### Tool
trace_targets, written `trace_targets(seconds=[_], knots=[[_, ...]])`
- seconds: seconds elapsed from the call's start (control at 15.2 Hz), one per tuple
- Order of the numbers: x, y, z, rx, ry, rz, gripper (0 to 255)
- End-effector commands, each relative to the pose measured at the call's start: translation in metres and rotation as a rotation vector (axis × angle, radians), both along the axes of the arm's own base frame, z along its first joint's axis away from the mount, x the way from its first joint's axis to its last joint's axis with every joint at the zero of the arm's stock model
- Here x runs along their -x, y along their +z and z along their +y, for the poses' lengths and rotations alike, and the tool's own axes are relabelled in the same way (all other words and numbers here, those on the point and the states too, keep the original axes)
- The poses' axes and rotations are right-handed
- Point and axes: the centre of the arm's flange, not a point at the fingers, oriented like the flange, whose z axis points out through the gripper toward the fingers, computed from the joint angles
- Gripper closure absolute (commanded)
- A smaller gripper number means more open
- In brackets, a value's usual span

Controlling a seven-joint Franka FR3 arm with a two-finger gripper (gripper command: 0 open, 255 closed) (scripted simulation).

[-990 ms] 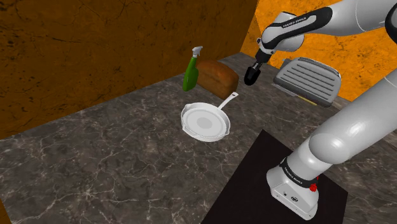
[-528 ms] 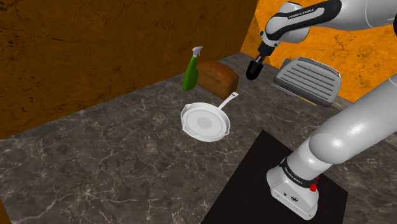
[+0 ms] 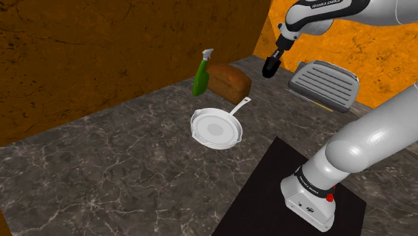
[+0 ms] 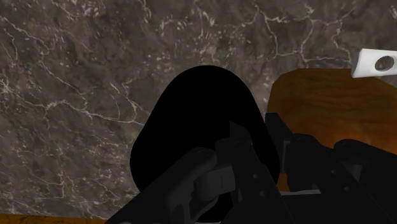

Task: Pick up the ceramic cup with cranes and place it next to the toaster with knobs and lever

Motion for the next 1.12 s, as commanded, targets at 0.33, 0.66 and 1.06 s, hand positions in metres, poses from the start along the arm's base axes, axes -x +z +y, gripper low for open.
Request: trace_targets(seconds=[0.33, 0.66, 1.06], knots=[[0.0, 0.037, 0.0, 0.0, 0.0, 0.0, 255], [0.0, 0.063, 0.0, 0.0, 0.0, 0.0, 255], [0.0, 0.095, 0.0, 0.0, 0.0, 0.0, 255]])
